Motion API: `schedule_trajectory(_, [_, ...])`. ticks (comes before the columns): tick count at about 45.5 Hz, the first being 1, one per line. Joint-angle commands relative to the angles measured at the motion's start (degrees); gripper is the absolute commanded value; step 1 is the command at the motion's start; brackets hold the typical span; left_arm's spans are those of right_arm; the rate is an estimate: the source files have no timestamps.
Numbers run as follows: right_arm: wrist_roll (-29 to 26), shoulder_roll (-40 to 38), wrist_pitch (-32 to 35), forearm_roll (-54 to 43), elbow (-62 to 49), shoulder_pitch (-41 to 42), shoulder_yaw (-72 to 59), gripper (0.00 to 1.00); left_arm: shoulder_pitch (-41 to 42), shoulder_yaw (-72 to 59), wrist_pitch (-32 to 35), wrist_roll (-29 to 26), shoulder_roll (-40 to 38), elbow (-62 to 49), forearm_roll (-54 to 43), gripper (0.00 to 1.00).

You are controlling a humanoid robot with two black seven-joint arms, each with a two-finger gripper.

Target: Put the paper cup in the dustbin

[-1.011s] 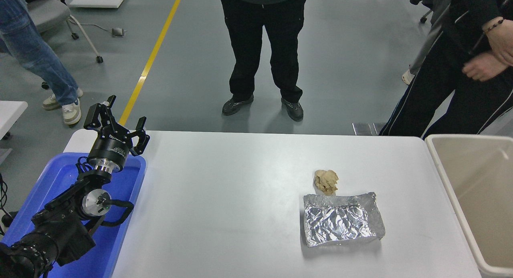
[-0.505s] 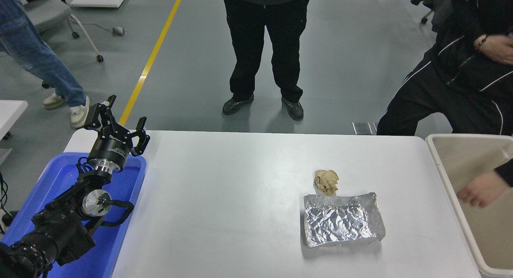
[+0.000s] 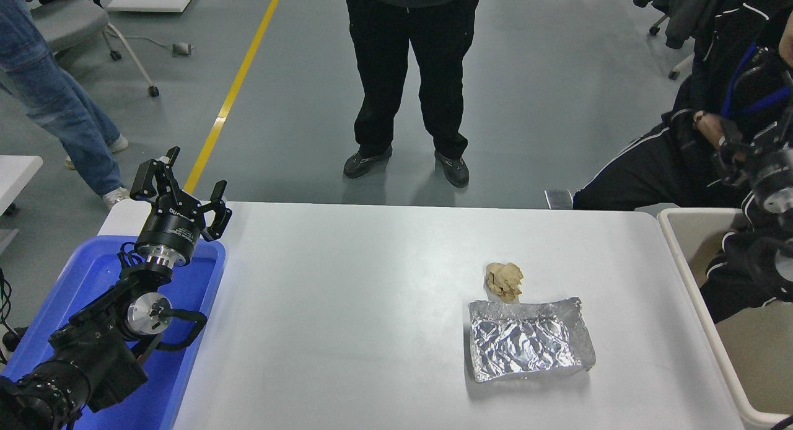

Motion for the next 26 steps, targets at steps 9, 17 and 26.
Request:
schedule_trajectory(9, [2.49, 7.71, 0.74, -0.04, -0.97, -6.74, 1.21, 0.99, 0.0, 0.0, 0.0, 0.0, 0.0, -0.01, 0.01, 1.0])
schedule_trajectory(17, [2.41, 7.53, 0.74, -0.3, -1.15, -6.91, 1.12, 0.99, 0.0, 0.0, 0.0, 0.0, 0.0, -0.01, 0.01, 1.0])
schedule_trajectory(26, [2.49, 7.62, 0.74, -0.56, -1.15, -6.91, 0.86, 0.99, 0.0, 0.0, 0.0, 0.0, 0.0, -0.01, 0.01, 1.0])
